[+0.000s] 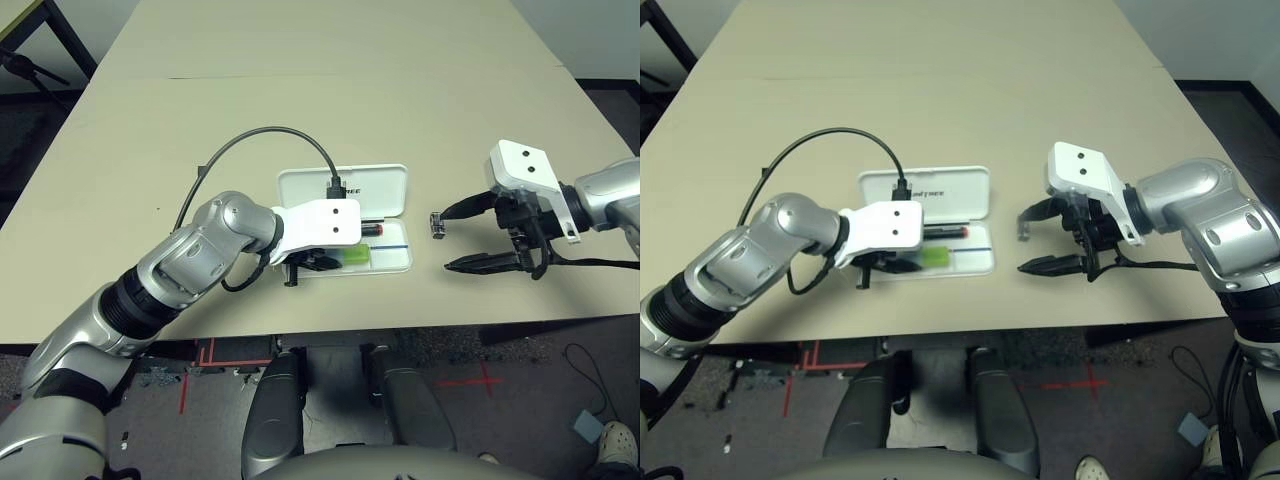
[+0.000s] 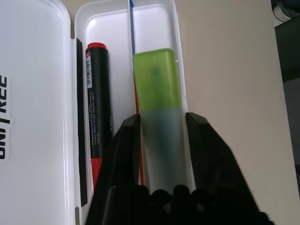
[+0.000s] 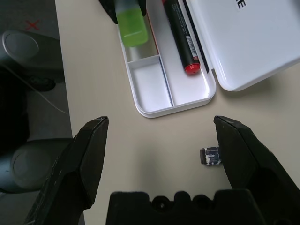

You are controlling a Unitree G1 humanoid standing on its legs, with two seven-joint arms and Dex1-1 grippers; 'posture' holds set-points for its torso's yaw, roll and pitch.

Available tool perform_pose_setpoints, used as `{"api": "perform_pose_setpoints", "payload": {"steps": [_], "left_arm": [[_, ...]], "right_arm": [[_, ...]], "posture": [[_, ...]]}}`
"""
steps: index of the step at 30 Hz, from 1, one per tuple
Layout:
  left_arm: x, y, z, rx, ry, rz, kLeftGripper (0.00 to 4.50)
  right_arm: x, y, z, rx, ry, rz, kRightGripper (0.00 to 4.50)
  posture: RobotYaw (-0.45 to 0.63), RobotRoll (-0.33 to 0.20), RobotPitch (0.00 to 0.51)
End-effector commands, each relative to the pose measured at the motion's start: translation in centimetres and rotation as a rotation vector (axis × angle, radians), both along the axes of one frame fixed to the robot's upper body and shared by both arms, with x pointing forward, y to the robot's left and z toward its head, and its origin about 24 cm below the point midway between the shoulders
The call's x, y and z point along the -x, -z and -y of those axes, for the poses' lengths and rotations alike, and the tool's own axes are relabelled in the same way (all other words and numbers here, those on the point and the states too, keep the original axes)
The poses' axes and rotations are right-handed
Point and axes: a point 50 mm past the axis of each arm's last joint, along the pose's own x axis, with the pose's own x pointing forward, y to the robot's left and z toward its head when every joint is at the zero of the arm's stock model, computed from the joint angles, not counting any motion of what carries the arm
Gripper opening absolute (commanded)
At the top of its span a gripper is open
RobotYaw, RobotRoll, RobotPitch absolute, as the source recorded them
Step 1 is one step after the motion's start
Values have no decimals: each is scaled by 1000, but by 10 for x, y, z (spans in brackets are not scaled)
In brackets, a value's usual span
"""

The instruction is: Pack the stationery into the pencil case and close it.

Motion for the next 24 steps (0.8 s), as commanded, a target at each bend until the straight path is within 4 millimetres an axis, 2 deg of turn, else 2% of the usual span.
{"api": "perform_pose_setpoints", "payload": {"steps": [1,4,12,17,24], "left_arm": [[0,1,-5,-8,-26,2,3308],[-2,-4,-13,-11,-54,15,4490],[-2,-19,-48,-21,-159,60,4490],[7,-25,-84,-54,-227,79,4490],[23,-47,-99,-34,-203,120,4490]], "right_arm": [[-2,-1,1,9,5,21,4500],[-3,-1,1,8,6,26,4500],[-2,-2,2,9,9,29,4500],[0,-1,6,15,34,14,4500],[3,0,10,18,87,-14,4500]], "posture": [[21,0,213],[21,0,213],[23,0,207],[32,0,201],[44,0,200]]}}
